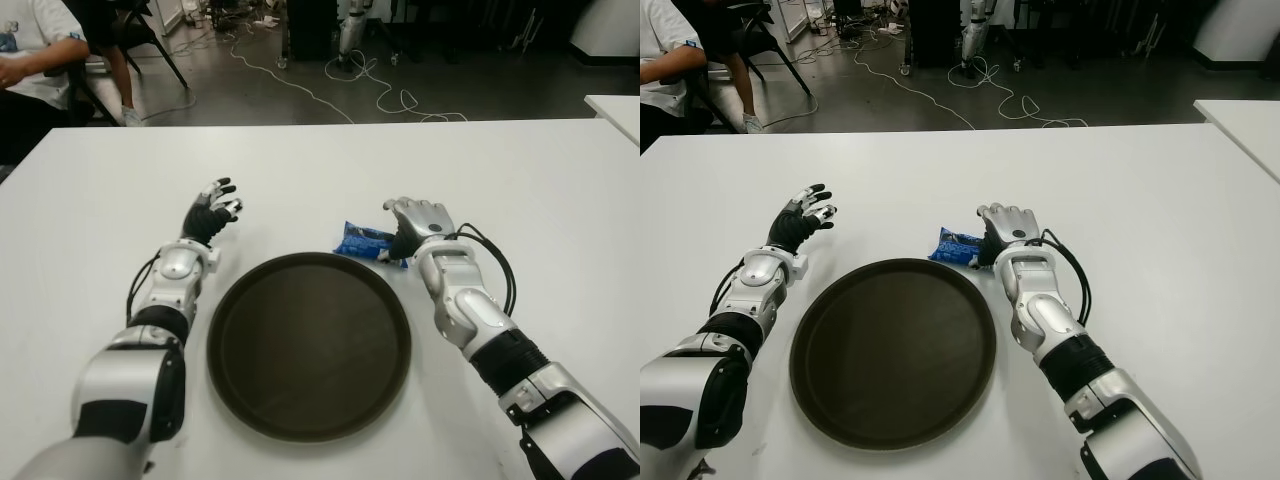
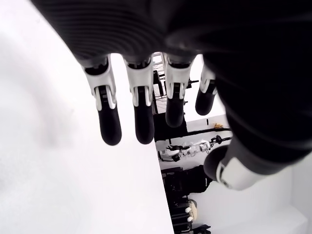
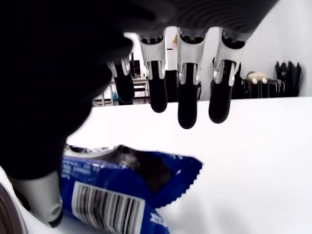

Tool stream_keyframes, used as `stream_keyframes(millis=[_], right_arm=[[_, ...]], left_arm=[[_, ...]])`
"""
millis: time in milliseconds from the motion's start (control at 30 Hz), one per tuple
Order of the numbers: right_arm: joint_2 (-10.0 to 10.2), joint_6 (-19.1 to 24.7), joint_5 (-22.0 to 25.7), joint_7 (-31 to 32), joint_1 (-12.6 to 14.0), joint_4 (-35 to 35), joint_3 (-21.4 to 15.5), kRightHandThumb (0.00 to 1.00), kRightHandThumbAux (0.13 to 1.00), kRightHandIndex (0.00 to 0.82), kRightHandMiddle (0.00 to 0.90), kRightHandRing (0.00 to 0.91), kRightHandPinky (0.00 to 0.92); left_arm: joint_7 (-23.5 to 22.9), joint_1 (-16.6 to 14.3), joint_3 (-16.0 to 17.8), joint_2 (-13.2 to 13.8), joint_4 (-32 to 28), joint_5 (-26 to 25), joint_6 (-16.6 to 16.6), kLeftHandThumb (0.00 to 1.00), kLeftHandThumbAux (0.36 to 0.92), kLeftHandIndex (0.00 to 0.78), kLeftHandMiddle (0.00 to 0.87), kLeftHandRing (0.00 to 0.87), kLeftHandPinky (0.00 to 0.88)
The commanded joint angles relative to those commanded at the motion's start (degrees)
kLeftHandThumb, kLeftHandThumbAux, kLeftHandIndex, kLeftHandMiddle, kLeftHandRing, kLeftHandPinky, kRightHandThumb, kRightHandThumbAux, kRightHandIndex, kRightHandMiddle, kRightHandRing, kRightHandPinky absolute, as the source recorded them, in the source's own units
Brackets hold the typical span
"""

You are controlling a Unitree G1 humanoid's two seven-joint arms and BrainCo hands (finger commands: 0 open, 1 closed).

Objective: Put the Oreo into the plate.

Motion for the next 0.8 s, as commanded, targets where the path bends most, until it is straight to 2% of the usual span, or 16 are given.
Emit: stream_keyframes(millis=[467,800], right_arm=[[-0.1,-2.0,2.1,-1.3,0.2,1.0,0.5,0.000,0.722,0.249,0.251,0.289,0.340],[-0.2,-3.3,3.2,-1.9,0.0,2.0,0.6,0.000,0.727,0.222,0.234,0.273,0.325]], left_arm=[[0.4,-0.1,-0.1,0.0,0.1,0.1,0.2,0.215,0.645,0.069,0.164,0.201,0.257],[0.5,-0.1,-0.3,-0.1,0.1,0.2,0.2,0.209,0.651,0.063,0.148,0.184,0.232]])
